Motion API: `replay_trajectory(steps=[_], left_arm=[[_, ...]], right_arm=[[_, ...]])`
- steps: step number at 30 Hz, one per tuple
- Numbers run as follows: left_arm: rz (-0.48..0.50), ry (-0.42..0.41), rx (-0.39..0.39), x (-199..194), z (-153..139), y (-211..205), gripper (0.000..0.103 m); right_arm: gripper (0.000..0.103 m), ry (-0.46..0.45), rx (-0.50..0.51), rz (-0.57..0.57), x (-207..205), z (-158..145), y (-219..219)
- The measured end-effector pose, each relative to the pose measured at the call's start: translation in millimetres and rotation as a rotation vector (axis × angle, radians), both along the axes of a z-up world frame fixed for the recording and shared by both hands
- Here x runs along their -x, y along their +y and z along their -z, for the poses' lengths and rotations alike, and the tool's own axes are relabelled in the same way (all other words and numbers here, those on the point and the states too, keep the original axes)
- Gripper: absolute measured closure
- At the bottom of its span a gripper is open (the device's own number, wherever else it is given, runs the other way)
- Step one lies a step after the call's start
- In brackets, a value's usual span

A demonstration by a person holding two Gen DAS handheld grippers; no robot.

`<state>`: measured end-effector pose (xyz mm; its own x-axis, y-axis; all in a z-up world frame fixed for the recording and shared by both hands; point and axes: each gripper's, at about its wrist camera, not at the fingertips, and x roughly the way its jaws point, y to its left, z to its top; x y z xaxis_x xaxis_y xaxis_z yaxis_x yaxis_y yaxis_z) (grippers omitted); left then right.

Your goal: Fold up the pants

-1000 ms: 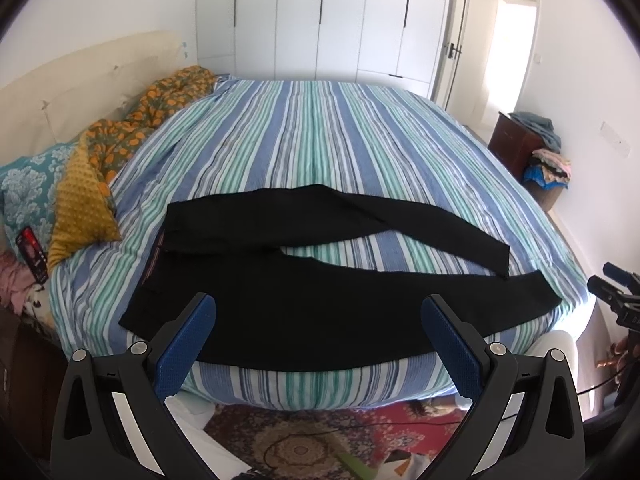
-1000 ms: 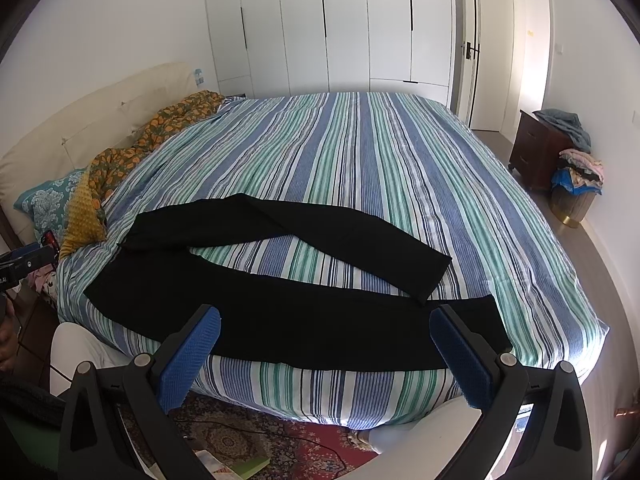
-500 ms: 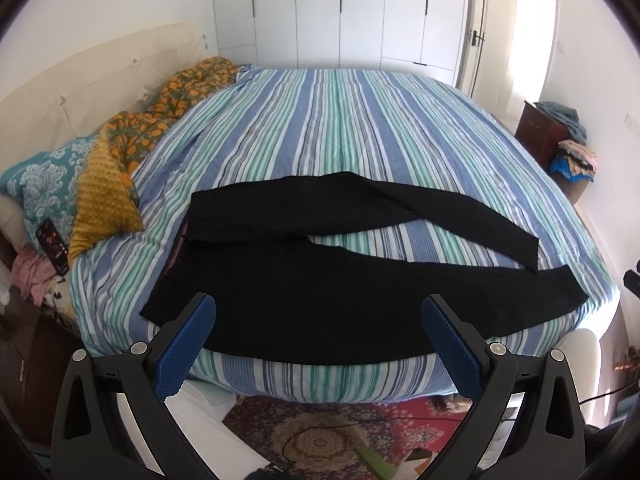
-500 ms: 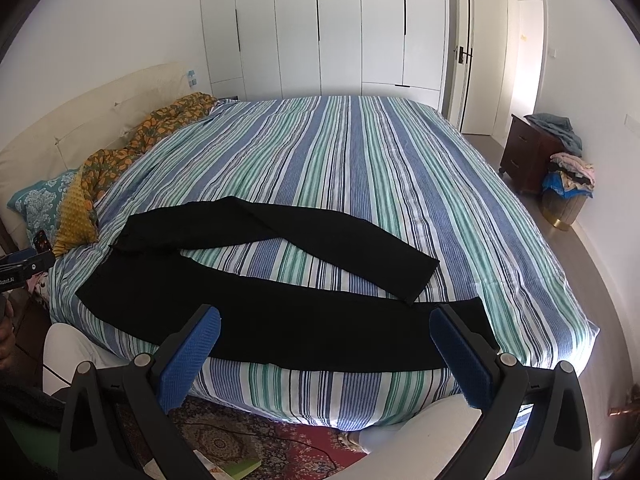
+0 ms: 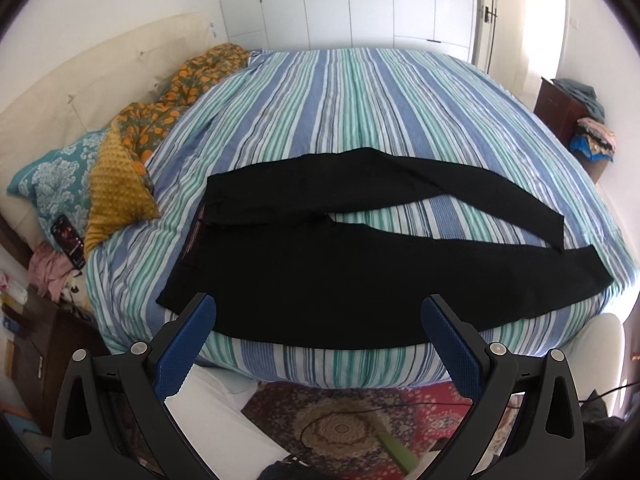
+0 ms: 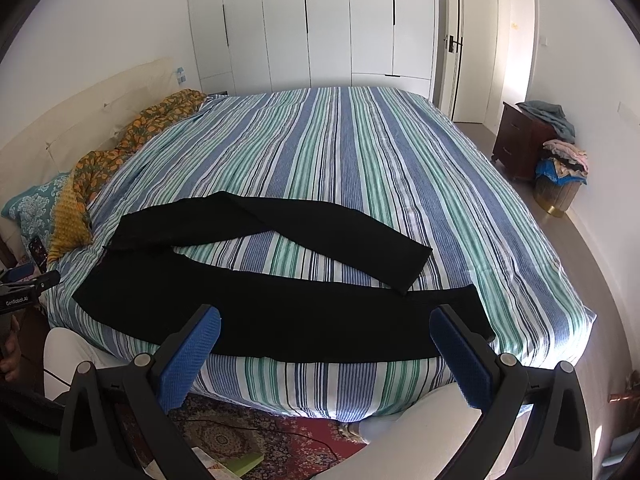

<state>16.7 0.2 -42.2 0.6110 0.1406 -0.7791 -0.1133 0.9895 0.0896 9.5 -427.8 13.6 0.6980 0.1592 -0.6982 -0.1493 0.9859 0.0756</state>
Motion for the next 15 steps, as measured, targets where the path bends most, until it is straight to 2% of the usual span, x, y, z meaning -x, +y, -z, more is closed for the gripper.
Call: replay_trajectory(steps=[4,7,11,13,15], left_arm=[[0.003,0.003,0.009,-1.1,0.6,-0.2,0.001],[0.018,-0.023,0.043,1.2,-4.3,0.1,0.0],[0.037,-0.126,0.073,9.3,-22.7,-0.4,0.001],[0.027,-0.192,0.043,13.4,-31.4,-2.4,0.001],[0.033,-0.223,0.011,13.8,-34.3,-6.2,0.0]], right_arm=[[0.0,0.009,0.015,0.005,0.2,0.6,0.3],[0.0,0.017,0.02,0.01,-0.1,1.4,-1.2],[0.0,-0.043,0.003,0.024,3.3,-6.2,-7.0],[0.0,-0.084,-0.018,0.048,5.3,-13.5,-11.7],[0.0,-0.103,-0.034,0.062,4.8,-18.9,-15.3]])
